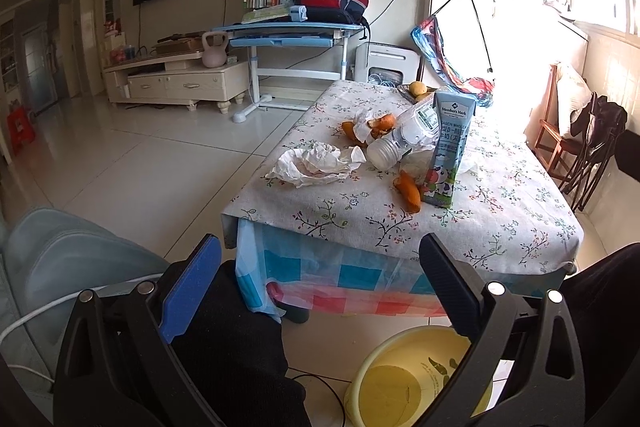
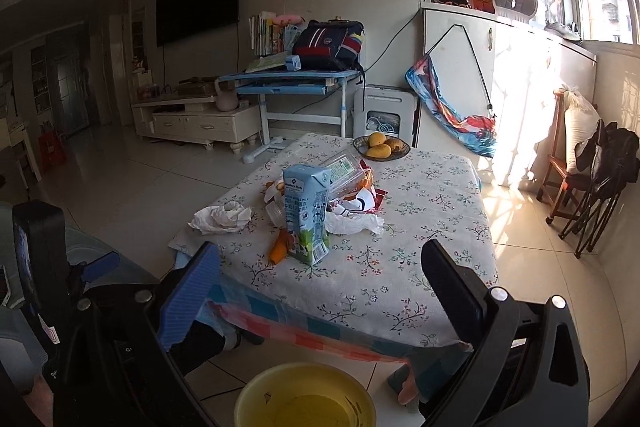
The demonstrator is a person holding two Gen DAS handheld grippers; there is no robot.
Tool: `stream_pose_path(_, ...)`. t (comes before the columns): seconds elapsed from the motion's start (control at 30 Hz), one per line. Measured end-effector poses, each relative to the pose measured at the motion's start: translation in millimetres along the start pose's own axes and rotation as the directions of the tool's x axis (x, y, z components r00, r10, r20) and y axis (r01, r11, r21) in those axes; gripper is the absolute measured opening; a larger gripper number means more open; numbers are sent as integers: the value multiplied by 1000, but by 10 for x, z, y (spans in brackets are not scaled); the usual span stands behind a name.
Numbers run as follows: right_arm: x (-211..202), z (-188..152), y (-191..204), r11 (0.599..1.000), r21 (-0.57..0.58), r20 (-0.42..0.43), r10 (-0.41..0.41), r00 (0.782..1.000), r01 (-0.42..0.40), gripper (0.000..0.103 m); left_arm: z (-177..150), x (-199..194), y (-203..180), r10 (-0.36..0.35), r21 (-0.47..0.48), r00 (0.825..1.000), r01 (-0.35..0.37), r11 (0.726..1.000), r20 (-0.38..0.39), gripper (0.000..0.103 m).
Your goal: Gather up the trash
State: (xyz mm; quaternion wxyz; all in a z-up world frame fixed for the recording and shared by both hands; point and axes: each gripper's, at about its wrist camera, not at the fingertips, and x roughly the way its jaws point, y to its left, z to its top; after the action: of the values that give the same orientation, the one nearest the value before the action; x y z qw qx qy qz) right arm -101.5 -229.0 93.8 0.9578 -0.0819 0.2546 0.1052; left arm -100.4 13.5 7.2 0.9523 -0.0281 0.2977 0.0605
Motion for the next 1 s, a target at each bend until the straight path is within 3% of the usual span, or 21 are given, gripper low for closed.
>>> stream_pose_path(0.1,294,-62,-86,1000,23,-103,-5,995,7,97,87,103,8,-4,5,1000,4,1000,-8,96)
stream_pose_path(0.4,810,-146,-138,992,98,-191,95,977,-78,97,454,645,-34,65,40,997,-63,997,-38,96)
stream_pose_path(0.77,1410,89,-20,980,83,-176,195,965,-183,97,781,1386,-146,125,45,983,-120,992,-131,96)
stream_pose_path(0.93,1699,124,-9,967,141,-179,238,955,-214,97,804,1730,-128,117,44,974,-110,993,-195,78)
stream_pose_path(1.0,1809,136,5,963,150,-181,248,952,-223,97,817,1832,-112,97,31,972,-93,995,-214,64)
